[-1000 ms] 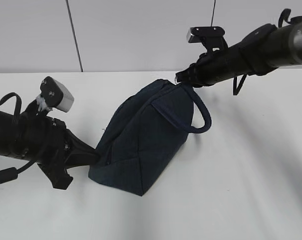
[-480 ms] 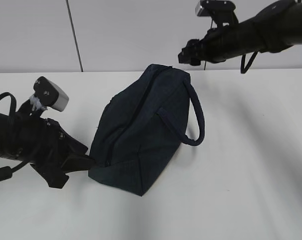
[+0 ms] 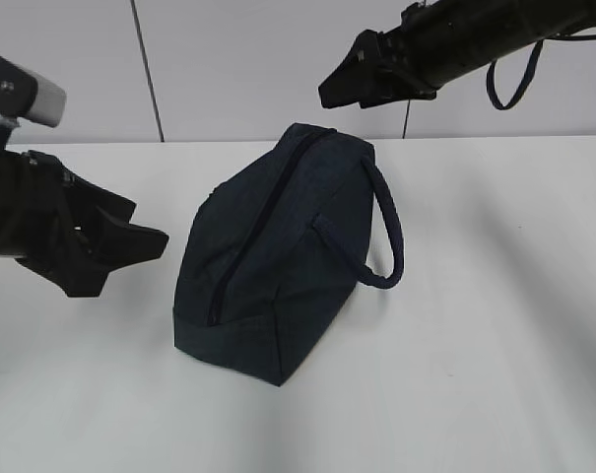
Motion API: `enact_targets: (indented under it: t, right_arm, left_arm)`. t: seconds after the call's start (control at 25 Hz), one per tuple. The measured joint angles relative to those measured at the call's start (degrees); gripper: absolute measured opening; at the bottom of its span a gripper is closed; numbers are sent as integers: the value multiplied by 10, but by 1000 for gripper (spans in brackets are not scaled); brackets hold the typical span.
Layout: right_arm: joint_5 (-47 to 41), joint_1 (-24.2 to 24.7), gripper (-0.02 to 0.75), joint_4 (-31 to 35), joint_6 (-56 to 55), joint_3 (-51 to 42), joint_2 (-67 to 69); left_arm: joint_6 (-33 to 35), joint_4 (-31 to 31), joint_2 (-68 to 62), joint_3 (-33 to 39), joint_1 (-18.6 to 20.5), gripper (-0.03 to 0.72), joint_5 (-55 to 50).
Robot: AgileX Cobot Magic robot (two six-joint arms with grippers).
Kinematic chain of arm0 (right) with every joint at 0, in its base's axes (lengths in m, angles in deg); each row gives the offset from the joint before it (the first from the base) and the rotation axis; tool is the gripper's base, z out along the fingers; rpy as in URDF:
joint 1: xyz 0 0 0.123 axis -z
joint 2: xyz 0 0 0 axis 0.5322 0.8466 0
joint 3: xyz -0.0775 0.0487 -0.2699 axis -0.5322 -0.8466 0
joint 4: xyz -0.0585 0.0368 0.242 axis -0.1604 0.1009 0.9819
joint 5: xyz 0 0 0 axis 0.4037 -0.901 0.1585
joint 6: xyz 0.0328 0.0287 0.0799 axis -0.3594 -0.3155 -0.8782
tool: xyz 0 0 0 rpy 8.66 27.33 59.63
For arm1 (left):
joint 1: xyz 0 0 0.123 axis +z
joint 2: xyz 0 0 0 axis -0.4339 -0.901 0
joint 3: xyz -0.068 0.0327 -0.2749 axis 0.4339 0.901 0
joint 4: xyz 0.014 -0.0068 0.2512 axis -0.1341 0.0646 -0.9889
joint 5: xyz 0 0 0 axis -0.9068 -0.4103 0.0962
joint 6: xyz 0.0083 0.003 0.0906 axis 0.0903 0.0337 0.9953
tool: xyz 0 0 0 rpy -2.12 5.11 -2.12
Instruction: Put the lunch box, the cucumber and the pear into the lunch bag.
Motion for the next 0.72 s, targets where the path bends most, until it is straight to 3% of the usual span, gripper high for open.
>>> enact_targets:
  t: [0.2, 0.52, 0.72]
  right_arm:
    - [-52, -20, 457, -136, -120, 0, -36]
    - [-145, -125, 414, -465, -413, -11, -105]
    - [-136, -175, 411, -559, -534, -104, -174]
  left_arm:
    - [-92, -49, 31, 1, 0, 382, 7]
    - [-348, -259, 61, 4, 0, 382, 0]
    - [-504, -380, 123, 4, 0, 354, -6]
